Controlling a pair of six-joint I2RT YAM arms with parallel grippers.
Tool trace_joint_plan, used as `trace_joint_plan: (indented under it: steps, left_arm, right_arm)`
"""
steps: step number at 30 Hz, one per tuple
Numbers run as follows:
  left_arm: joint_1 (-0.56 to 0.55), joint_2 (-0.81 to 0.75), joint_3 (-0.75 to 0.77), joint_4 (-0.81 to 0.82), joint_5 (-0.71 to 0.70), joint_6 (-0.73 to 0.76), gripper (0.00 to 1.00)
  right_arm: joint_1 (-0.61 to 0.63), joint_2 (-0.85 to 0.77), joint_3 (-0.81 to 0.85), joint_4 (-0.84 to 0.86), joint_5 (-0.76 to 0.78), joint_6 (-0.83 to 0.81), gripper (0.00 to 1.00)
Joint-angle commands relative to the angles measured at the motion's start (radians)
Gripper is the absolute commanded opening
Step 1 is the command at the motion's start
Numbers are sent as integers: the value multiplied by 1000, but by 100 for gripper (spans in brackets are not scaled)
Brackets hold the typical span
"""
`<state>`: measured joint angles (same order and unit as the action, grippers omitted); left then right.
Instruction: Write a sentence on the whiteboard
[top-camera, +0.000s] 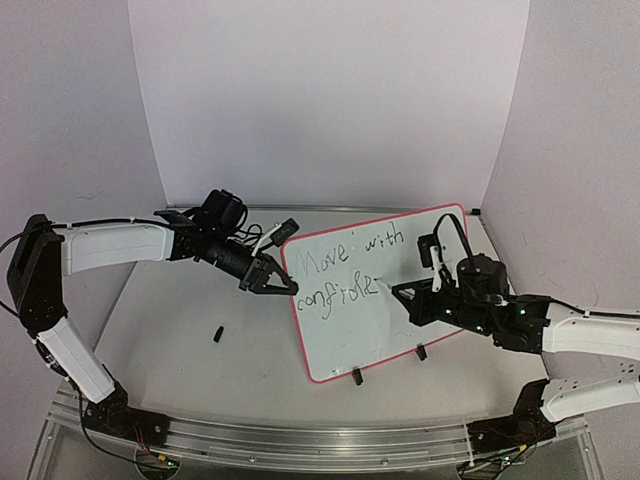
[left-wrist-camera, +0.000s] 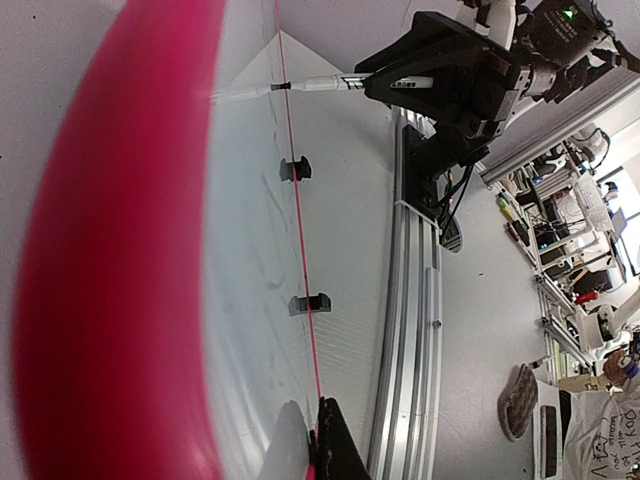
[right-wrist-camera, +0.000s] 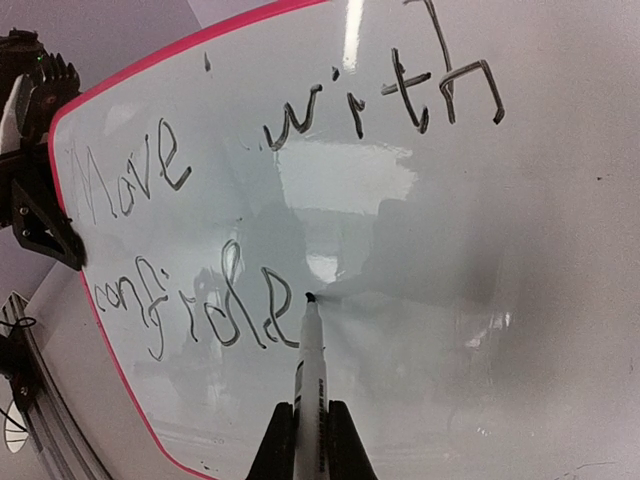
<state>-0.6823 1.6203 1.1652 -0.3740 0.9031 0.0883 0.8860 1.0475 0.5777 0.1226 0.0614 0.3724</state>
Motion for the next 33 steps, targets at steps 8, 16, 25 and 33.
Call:
trace_joint_plan:
  steps: [8, 16, 25, 33]
  left_arm:
    - [-34, 4, 21, -74, -16, 88, 0]
    - [-36, 7, 21, -74, -15, 87, 0]
    - [-36, 9, 21, -72, -15, 87, 0]
    - [-35, 7, 21, -74, -16, 88, 0]
  right_arm:
    - [-5, -34, -64, 22, -9, 84, 0]
    - [-5, -37, -70, 44, -10, 86, 0]
    - [-5, 8, -61, 176, 19, 68, 0]
    - [-5, 30, -57, 184, 86, 82, 0]
